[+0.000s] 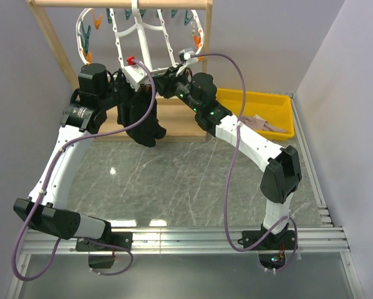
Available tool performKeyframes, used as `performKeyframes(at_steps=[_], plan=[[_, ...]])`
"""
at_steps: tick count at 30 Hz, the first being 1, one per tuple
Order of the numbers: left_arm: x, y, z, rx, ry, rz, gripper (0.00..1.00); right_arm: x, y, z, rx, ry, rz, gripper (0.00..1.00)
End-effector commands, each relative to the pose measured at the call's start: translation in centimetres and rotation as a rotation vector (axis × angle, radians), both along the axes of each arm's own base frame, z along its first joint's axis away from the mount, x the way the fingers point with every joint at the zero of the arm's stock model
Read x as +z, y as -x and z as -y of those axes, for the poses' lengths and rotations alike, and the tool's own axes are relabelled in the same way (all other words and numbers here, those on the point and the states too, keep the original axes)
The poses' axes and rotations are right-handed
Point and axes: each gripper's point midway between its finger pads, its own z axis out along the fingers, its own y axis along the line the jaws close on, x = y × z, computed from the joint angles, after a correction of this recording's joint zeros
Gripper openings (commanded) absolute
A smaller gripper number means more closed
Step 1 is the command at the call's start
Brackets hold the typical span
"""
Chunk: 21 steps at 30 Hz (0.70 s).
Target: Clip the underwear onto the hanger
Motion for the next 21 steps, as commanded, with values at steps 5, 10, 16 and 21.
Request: performKeyframes(at_steps=[5, 10, 16, 21], plan=[[4.05, 0.46, -0.13, 0.005, 0.033, 0.113, 0.00, -0.20, 0.24, -0.40, 0.045, 0.015, -0.055, 0.09], [4.40, 0.48, -0.28, 0.009, 0.028, 0.128, 0.00, -0.16, 0.23, -0.56, 0.054, 0.011, -0.069, 0.16], [4.67, 0.40, -0.29, 0.011, 0.026, 0.134, 0.00, -0.25, 0.02, -0.52, 0.059, 0.008, -0.081, 0.23], [4.59, 0.31, -0.28, 0.010, 0.021, 0.134, 0.00, -0.35, 0.10, -0.71, 0.069, 0.003, -0.092, 0.26]])
